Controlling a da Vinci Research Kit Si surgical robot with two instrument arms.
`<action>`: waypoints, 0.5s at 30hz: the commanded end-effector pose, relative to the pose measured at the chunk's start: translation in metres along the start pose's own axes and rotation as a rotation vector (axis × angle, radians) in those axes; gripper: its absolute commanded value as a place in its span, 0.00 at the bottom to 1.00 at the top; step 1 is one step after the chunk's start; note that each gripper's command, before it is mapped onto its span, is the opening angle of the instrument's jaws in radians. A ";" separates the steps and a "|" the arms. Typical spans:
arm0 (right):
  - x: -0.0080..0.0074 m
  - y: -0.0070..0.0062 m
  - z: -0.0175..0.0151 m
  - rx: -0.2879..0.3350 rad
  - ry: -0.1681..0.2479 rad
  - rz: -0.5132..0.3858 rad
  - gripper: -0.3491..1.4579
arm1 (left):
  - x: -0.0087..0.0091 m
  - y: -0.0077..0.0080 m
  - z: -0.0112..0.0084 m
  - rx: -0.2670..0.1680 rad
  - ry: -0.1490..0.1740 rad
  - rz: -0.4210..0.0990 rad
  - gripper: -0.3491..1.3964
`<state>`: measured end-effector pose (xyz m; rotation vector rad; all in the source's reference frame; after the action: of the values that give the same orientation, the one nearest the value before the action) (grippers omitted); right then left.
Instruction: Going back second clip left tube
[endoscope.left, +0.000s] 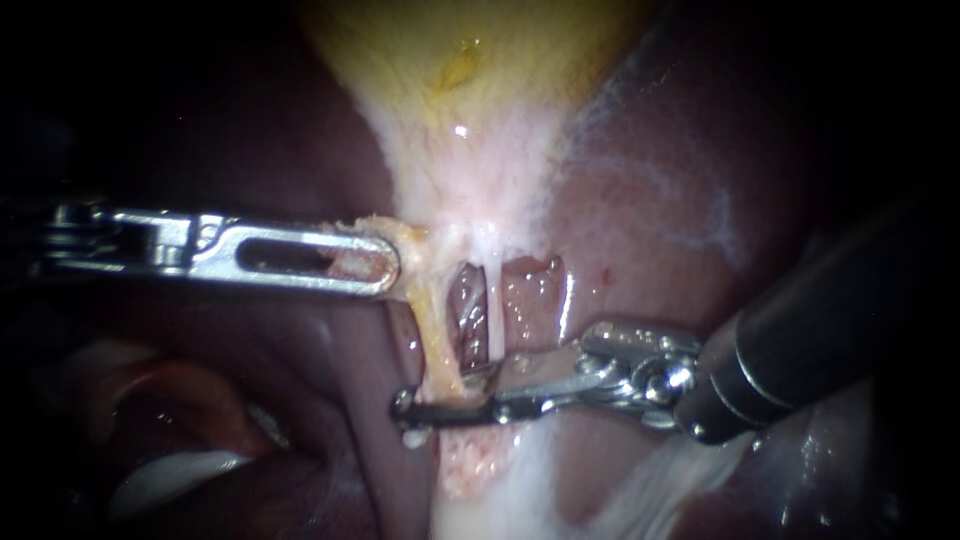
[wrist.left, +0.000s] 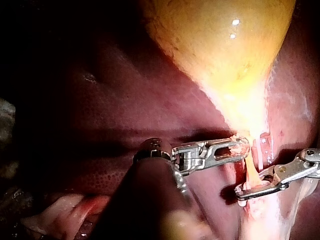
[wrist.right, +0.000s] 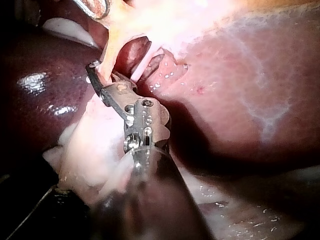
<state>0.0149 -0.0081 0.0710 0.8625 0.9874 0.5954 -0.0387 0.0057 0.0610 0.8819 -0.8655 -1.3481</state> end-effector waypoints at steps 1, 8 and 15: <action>0.0000 0.0000 0.0000 0.001 0.000 0.000 0.00 | 0.0000 -0.0001 0.0000 0.000 0.000 0.000 0.00; -0.0002 0.0003 0.0000 0.028 0.022 -0.024 0.07 | 0.0000 0.0000 0.0000 0.000 0.000 0.000 0.00; -0.0004 0.0008 0.0000 0.034 0.130 -0.247 0.43 | 0.0000 0.0000 0.0000 -0.001 0.000 0.000 0.00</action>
<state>0.0146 -0.0079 0.0718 0.6992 1.2077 0.4251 -0.0387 0.0057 0.0609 0.8813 -0.8655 -1.3483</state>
